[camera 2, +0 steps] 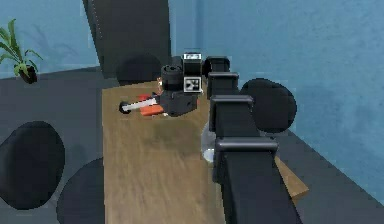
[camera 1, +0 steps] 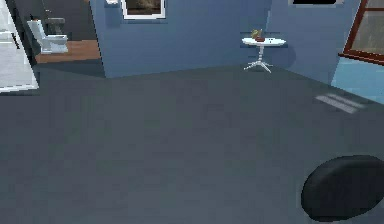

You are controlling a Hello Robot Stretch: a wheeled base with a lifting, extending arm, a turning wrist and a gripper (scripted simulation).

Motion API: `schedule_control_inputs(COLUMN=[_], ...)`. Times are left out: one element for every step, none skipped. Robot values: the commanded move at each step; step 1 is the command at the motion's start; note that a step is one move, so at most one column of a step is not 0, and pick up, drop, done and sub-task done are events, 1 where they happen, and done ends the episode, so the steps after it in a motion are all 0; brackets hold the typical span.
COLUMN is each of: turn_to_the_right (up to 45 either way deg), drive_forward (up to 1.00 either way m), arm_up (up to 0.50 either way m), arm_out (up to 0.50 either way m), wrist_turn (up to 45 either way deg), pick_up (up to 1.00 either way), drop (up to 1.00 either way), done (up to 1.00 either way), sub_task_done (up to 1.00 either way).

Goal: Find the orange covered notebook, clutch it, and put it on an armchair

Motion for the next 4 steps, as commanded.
schedule_control_inputs(turn_to_the_right=[0.0,0.0,0.0,0.0], drive_forward=[0.00,0.00,0.00,0.00], arm_up=[0.00,0.00,0.00,0.00], arm_out=[0.00,0.00,0.00,-0.24], wrist_turn=[-45.0,-45.0,-3.0,0.0], pick_up=[0.00,0.00,0.00,0.00], drop=[0.00,0.00,0.00,0.00], done=[0.00,0.00,0.00,0.00], sub_task_done=[0.00,0.00,0.00,0.00])
